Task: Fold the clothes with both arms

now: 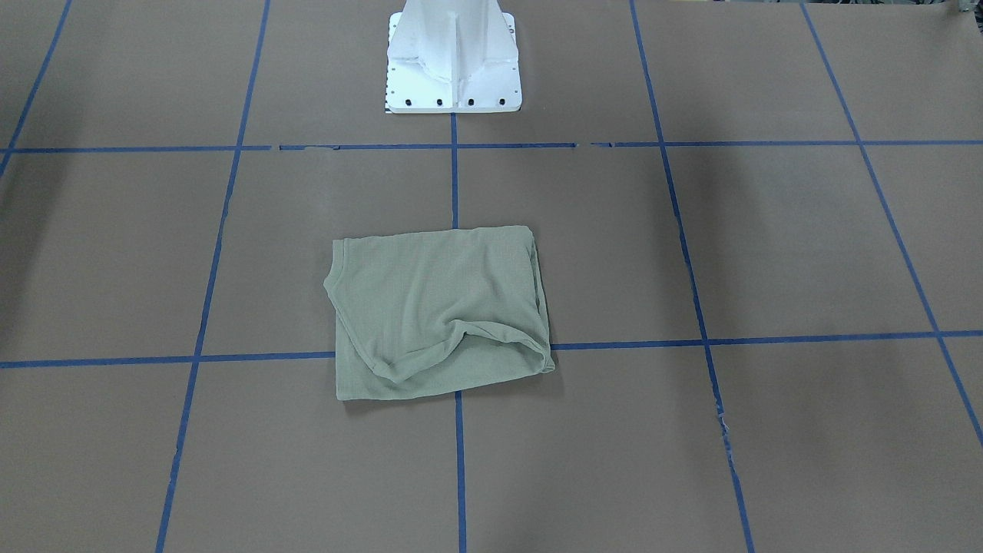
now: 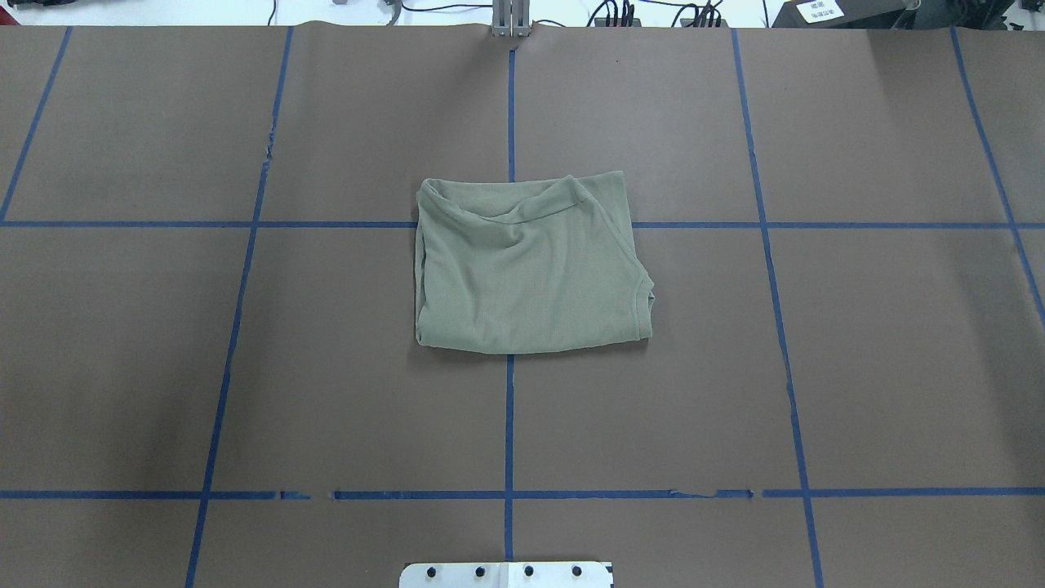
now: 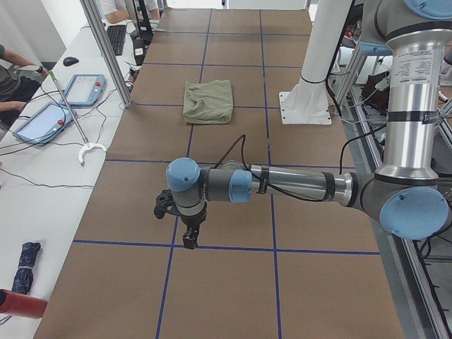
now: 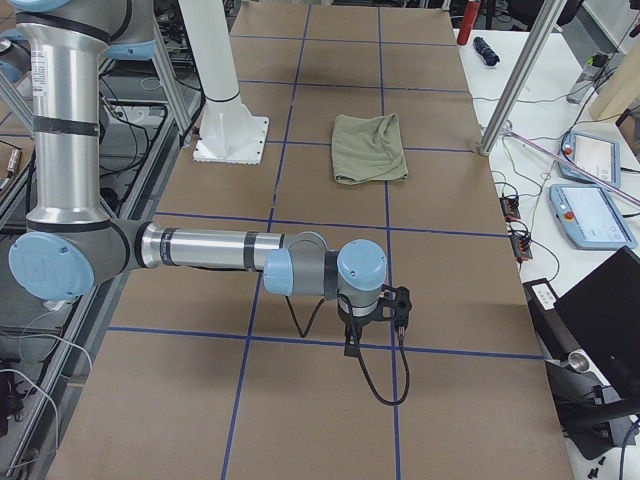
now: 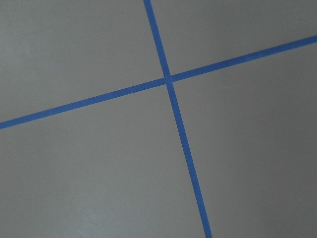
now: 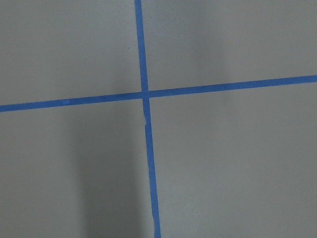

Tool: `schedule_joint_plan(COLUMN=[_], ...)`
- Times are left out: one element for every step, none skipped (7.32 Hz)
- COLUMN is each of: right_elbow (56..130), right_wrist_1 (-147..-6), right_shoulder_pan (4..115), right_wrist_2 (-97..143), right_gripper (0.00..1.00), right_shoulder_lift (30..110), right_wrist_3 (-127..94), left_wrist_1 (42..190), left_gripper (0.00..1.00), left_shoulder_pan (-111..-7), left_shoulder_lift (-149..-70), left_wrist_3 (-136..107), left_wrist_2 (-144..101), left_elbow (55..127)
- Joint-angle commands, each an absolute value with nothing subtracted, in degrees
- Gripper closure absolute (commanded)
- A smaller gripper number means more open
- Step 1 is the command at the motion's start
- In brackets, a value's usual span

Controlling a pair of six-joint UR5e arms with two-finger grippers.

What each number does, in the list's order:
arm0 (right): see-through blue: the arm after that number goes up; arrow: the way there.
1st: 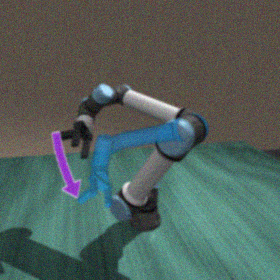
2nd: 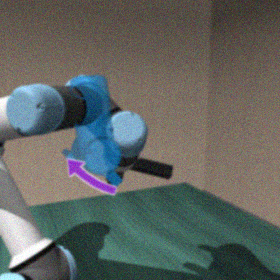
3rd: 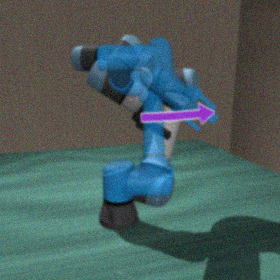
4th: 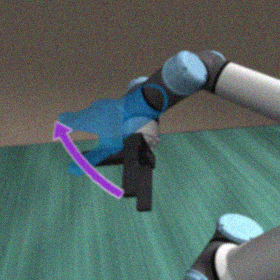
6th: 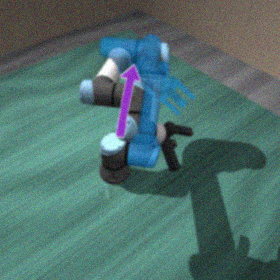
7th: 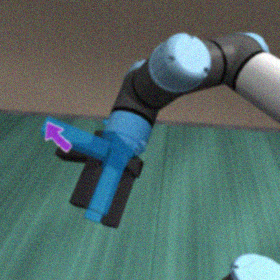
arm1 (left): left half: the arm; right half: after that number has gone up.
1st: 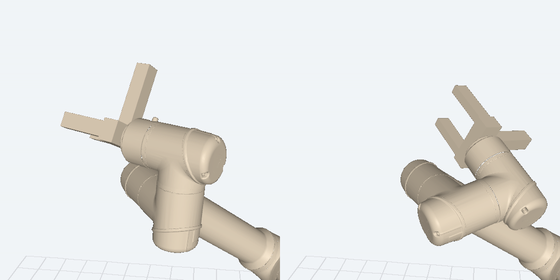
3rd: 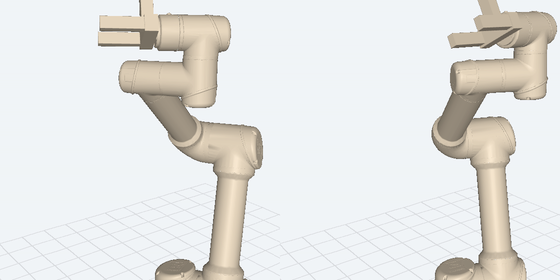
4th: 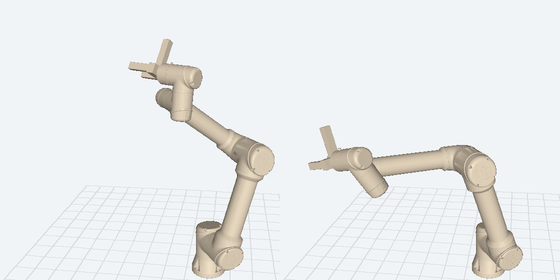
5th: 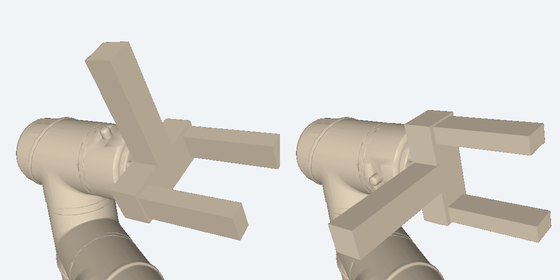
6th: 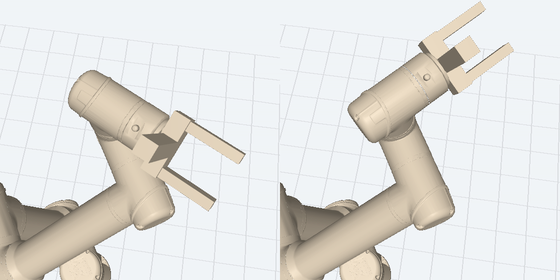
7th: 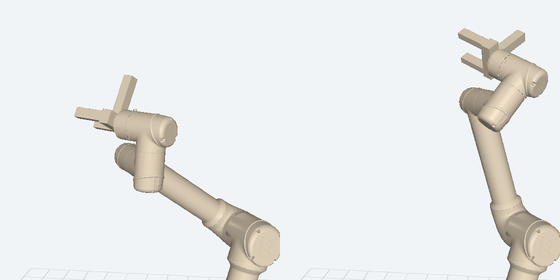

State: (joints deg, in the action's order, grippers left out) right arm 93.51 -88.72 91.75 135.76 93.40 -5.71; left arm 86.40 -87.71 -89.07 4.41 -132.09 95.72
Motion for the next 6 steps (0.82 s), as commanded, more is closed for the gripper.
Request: schedule_joint_plan(right_elbow=[93.78,93.78,93.78,93.78,93.78,93.78], right_wrist_1=[-88.68,-88.77,-88.68,-88.68,-88.68,-88.68], right_shoulder_pan=[91.76,91.76,91.76,91.76,91.76,91.76], right_wrist_2=[135.79,135.79,135.79,135.79,135.79,135.79], right_gripper=[0.00,0.00,0.00,0.00,0.00,0.00], right_shoulder_lift=[93.34,93.34,93.34,93.34,93.34,93.25], right_wrist_3=[-5.80,-5.80,-5.80,-5.80,-5.80,-5.80], left_wrist_1=[86.40,86.40,86.40,86.40,86.40,86.31], left_gripper=[0.00,0.00,0.00,0.00,0.00,0.00], left_shoulder_pan=[-87.63,-87.71,-87.71,-87.71,-87.63,-87.71], left_shoulder_lift=[-89.21,-89.21,-89.12,-89.03,-89.12,-89.03], left_wrist_3=[3.34,3.34,3.25,3.25,3.08,2.99], left_wrist_2=[-132.10,-132.10,-132.10,-132.10,-132.10,-132.88], left_elbow=[95.54,95.54,95.54,95.54,95.54,95.54])
